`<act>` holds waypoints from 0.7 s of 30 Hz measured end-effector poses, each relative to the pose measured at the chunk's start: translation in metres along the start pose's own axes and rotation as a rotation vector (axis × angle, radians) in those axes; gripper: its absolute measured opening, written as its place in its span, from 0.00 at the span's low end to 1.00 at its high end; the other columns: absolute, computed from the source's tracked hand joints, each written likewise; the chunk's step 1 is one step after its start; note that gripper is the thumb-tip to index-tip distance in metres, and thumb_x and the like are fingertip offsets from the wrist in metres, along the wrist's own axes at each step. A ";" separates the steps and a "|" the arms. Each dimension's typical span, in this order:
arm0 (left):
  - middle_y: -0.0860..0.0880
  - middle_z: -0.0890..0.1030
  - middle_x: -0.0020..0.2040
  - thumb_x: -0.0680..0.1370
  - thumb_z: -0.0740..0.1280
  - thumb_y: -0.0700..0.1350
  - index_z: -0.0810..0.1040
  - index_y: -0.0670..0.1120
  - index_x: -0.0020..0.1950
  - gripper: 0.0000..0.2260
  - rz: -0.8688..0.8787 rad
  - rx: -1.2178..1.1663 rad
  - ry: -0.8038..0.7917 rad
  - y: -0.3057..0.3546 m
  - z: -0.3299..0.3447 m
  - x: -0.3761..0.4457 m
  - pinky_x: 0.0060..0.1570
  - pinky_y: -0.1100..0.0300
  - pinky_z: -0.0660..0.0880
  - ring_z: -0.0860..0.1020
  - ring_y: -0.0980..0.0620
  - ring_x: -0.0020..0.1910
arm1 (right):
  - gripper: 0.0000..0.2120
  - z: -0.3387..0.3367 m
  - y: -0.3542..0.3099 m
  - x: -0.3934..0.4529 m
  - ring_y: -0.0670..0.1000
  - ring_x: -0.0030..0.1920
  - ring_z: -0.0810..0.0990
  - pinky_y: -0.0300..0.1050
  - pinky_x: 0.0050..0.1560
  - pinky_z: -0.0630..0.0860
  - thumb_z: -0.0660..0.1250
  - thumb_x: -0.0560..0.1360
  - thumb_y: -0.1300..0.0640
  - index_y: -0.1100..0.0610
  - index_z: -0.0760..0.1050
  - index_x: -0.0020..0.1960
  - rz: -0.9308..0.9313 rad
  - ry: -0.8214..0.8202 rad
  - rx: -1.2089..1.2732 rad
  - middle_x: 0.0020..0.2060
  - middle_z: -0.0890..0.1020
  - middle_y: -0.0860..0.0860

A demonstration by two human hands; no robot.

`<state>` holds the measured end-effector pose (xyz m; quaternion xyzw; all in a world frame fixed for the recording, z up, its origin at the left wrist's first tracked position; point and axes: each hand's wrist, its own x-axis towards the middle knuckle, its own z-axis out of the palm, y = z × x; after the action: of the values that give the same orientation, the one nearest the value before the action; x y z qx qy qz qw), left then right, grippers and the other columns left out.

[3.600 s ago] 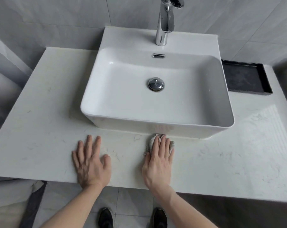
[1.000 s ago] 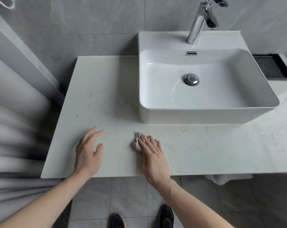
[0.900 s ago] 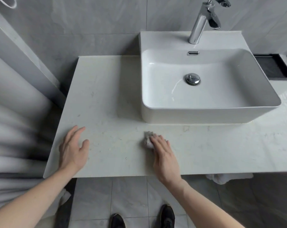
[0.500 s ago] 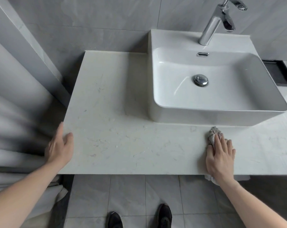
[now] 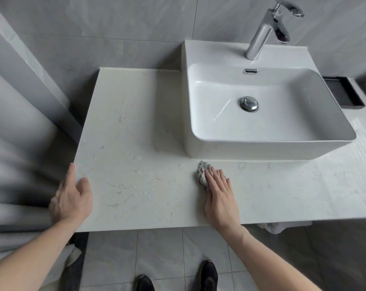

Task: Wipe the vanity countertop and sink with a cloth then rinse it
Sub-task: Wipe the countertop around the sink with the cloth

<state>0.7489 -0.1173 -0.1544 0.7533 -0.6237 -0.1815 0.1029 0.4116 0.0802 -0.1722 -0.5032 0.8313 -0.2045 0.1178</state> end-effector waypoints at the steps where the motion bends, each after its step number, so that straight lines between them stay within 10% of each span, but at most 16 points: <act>1: 0.45 0.69 0.77 0.80 0.52 0.58 0.51 0.61 0.80 0.27 0.001 0.001 0.004 0.000 0.000 -0.001 0.64 0.38 0.68 0.72 0.31 0.66 | 0.31 -0.007 0.012 0.001 0.54 0.82 0.56 0.54 0.82 0.53 0.60 0.80 0.69 0.52 0.64 0.81 0.012 0.015 0.005 0.81 0.62 0.48; 11: 0.42 0.69 0.76 0.80 0.51 0.58 0.53 0.60 0.80 0.28 0.030 0.048 0.015 0.005 -0.006 -0.005 0.59 0.37 0.71 0.74 0.27 0.60 | 0.24 -0.105 0.152 0.040 0.64 0.70 0.72 0.61 0.72 0.68 0.49 0.78 0.53 0.56 0.69 0.71 0.792 0.362 0.117 0.70 0.75 0.60; 21: 0.44 0.69 0.76 0.79 0.51 0.57 0.53 0.60 0.80 0.28 0.019 0.048 0.022 0.009 -0.006 -0.006 0.59 0.37 0.71 0.75 0.27 0.61 | 0.28 -0.031 0.039 0.060 0.63 0.80 0.57 0.60 0.79 0.51 0.58 0.81 0.61 0.65 0.60 0.80 0.685 0.327 0.024 0.82 0.59 0.59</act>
<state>0.7428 -0.1135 -0.1444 0.7516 -0.6338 -0.1571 0.0931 0.3411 0.0502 -0.1622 -0.1555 0.9567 -0.2406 0.0512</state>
